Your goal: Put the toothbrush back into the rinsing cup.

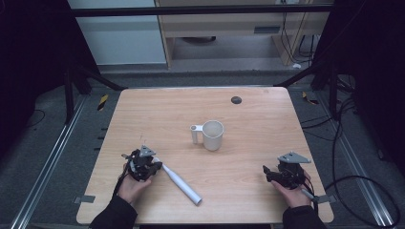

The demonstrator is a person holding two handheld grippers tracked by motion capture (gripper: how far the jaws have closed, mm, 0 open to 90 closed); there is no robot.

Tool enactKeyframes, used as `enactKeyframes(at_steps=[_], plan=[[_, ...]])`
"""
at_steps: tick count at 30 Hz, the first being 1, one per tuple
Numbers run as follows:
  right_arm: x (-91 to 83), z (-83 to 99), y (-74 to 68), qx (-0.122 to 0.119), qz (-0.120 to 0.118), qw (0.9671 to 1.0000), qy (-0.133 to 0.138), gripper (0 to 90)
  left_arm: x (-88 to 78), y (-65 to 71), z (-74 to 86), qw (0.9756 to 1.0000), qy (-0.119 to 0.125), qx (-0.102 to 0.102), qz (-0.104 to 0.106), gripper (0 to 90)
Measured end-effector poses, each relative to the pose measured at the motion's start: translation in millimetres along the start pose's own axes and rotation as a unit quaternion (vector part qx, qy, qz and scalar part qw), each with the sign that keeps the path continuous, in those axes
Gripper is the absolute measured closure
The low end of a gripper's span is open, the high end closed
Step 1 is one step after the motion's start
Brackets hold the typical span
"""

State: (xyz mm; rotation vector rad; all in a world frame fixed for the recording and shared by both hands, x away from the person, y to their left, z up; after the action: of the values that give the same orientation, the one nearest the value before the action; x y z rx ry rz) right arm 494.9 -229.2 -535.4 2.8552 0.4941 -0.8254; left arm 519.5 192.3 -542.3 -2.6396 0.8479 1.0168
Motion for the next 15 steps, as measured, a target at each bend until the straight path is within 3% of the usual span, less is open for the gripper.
enactKeyframes(at_steps=[8,15], plan=[[0.3,-0.3,-0.7,0.001,-0.001,1.0,0.0,30.9,4.5,1.4,-3.5,1.0,0.004,-0.004,0.003,89.6],[0.2,-0.4,-0.5,0.001,-0.001,1.0,0.001,31.0,11.2,7.3,-11.6,0.9999,0.009,0.006,0.003,89.6]])
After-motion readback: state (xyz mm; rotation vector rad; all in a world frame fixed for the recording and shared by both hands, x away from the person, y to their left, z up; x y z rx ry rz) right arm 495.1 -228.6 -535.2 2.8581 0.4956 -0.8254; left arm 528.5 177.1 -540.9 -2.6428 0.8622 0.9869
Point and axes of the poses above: each handheld gripper's, and its own axes: x roughly forward along the jaws, z roughly out of its underside, y roughly to its right, the point moved 8 cm from there along x, roughly forward along the jaws, and after that the axes turned 8 degrees about y, right-handed, at the moved point
